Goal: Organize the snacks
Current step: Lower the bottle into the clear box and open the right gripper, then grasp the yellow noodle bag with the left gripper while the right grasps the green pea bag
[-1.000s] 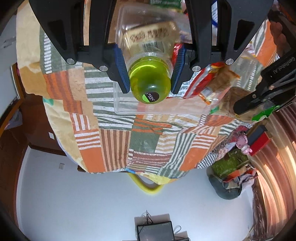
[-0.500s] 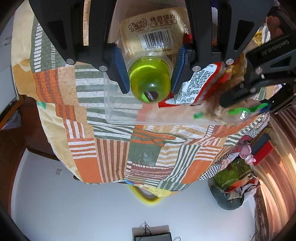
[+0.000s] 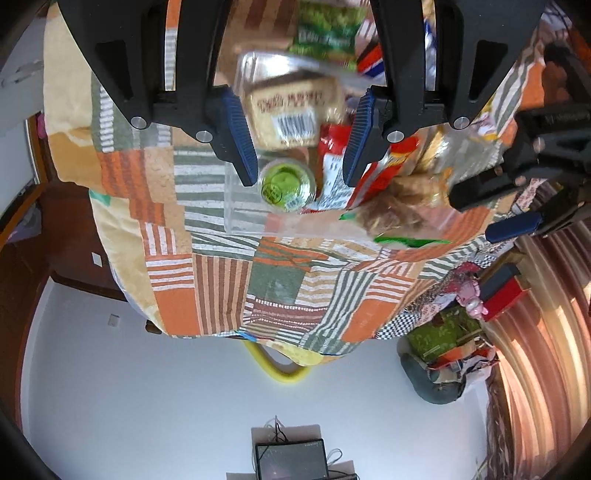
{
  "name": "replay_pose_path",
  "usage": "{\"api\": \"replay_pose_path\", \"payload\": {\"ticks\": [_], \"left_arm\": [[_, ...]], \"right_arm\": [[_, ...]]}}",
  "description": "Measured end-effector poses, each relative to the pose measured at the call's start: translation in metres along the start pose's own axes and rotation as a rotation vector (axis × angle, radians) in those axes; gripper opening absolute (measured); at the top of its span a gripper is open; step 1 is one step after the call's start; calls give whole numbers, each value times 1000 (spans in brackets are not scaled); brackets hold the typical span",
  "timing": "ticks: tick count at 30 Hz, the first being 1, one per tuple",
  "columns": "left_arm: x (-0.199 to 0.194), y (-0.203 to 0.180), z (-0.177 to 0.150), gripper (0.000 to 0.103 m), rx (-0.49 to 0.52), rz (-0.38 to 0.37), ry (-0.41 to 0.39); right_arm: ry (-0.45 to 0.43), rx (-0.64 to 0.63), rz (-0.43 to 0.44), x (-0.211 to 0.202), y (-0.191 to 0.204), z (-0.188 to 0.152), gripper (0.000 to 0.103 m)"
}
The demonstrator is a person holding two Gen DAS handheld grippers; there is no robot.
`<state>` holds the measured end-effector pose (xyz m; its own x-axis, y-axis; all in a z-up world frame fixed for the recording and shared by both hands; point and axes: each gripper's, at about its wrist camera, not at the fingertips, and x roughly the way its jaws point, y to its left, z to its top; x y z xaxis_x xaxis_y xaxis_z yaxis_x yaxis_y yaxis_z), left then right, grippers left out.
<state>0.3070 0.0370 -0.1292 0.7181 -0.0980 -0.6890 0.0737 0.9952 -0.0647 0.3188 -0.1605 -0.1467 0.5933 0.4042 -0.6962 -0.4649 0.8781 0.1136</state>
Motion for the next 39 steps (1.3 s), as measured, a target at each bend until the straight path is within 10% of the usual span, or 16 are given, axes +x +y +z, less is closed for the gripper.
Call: {"api": "replay_pose_path", "payload": {"ticks": [11, 27, 39], "left_arm": [[-24, 50, -52, 86, -24, 110, 85], [43, 73, -122, 86, -111, 146, 296], [57, 90, -138, 87, -132, 199, 293]], "right_arm": [[31, 6, 17, -26, 6, -37, 49], [196, 52, 46, 18, 8, -82, 49], [251, 91, 96, 44, 10, -91, 49]]}}
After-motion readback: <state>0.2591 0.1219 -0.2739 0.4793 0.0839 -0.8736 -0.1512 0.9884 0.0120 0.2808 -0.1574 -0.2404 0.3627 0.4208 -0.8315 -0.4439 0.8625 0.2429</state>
